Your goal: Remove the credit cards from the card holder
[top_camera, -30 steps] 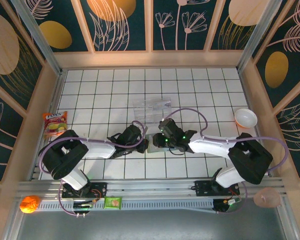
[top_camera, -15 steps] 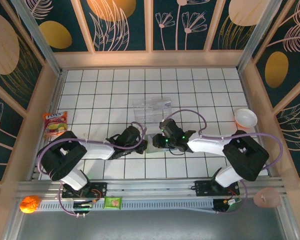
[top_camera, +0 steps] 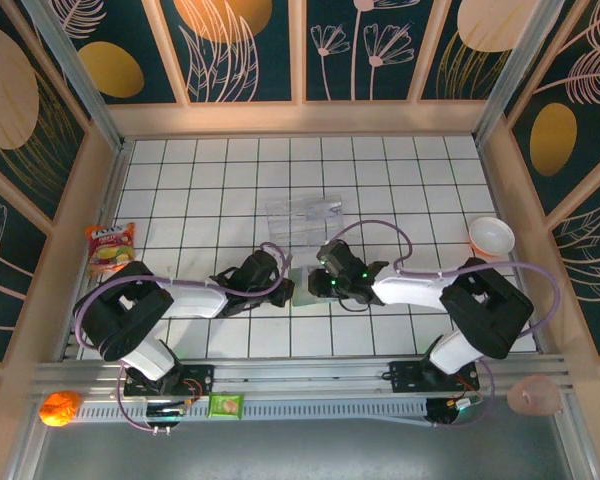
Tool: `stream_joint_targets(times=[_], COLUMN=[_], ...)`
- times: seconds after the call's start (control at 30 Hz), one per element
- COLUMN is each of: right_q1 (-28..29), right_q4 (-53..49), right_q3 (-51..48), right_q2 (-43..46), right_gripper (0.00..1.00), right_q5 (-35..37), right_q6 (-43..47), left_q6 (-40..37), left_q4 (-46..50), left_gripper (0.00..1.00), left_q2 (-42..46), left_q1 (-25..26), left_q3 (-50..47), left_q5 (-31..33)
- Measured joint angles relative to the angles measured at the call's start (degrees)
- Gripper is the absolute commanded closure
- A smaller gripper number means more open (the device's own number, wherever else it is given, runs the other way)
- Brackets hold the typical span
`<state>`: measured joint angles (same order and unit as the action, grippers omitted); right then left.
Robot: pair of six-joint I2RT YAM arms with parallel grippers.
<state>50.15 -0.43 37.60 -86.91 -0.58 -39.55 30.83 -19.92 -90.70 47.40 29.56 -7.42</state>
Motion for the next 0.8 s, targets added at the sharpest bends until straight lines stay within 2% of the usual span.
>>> stream_joint_targets(times=[0.17,0.37,0.43,0.63,0.8], right_q1=[0.20,0.57,0.57,-0.68,-2.64], right_q4=[-3.72,-4.59,-4.55,-3.65,-1.53], right_q3=[0.00,-0.20,-0.20,-0.20,-0.20], right_q2=[1.36,4.20,6.16,9.62,8.35], right_gripper=[0.69,0.69,0.70,0.70,0.70], right_q5=[4.90,5.73,5.66,1.66,-4.35], right_q6=[-0.24,-0.13,0.24,2.36,3.67], left_q6=[-0.44,-0.46,-0.44,-0.59,0.11], left_q4=[-0.26,0.81,2.40,4.68,2.69], left_gripper=[1.00,1.00,0.96,0.90,0.92], left_q2=[0.00,1.36,3.48,12.28,9.73], left_q1=[-0.59,-1.03,-1.31,-1.38,-1.16], left_q3=[-0.22,-0.68,-1.16,-1.29,-0.55], left_q5=[-0.55,-0.35,0.44,1.49,-0.13])
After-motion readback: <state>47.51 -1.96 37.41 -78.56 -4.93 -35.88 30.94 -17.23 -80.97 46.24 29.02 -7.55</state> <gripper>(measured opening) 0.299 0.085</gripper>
